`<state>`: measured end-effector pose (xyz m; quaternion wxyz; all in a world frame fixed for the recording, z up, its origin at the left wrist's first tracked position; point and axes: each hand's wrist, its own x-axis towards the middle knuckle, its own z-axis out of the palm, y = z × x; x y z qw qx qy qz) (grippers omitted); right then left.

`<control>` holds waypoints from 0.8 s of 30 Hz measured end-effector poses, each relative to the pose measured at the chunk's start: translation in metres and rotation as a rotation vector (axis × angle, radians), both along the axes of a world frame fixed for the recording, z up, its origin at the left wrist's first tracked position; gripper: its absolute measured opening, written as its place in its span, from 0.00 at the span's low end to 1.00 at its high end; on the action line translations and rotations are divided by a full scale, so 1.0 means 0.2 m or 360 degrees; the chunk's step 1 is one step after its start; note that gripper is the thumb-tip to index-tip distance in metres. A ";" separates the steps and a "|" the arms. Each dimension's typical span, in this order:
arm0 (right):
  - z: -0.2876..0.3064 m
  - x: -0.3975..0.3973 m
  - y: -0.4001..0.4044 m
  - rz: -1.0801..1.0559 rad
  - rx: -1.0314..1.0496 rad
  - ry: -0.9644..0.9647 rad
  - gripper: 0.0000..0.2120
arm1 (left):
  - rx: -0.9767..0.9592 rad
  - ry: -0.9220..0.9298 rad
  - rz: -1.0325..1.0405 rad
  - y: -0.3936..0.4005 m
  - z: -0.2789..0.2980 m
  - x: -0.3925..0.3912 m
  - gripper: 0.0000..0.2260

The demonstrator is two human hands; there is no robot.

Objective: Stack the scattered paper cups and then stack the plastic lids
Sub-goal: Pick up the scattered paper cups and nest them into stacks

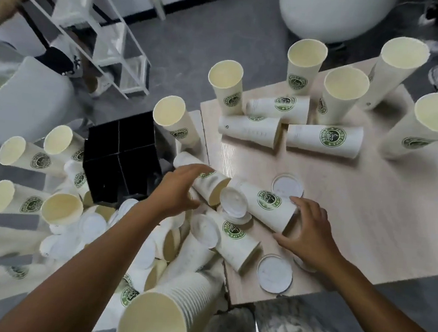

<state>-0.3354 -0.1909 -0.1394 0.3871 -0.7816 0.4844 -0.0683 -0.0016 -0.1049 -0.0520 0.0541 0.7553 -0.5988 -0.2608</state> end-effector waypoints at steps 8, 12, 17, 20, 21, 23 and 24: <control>0.06 -0.05 -0.06 -0.0099 0.0180 -0.0325 0.44 | 0.0349 -0.0366 -0.0382 -0.18 -0.08 -0.07 0.42; 0.19 -0.06 -0.08 -0.0180 0.0123 -0.0484 0.44 | 0.0403 -0.0476 -0.0554 -0.22 -0.10 -0.06 0.44; 0.32 -0.07 -0.06 -0.0146 -0.0088 -0.0577 0.42 | 0.0259 -0.0421 -0.0583 -0.23 -0.09 -0.05 0.45; 0.41 -0.07 -0.03 -0.0096 -0.0208 -0.0609 0.41 | 0.0064 -0.0247 -0.0498 -0.20 -0.06 -0.05 0.47; 0.46 -0.06 -0.02 -0.0096 -0.0236 -0.0625 0.41 | -0.0024 -0.0170 -0.0444 -0.19 -0.03 -0.05 0.46; 0.55 -0.05 -0.01 -0.0101 -0.0294 -0.0681 0.41 | -0.0226 -0.0017 -0.0327 -0.16 0.05 -0.05 0.42; 0.60 -0.04 0.00 -0.0097 -0.0326 -0.0712 0.40 | -0.0319 0.0048 -0.0270 -0.14 0.10 -0.06 0.40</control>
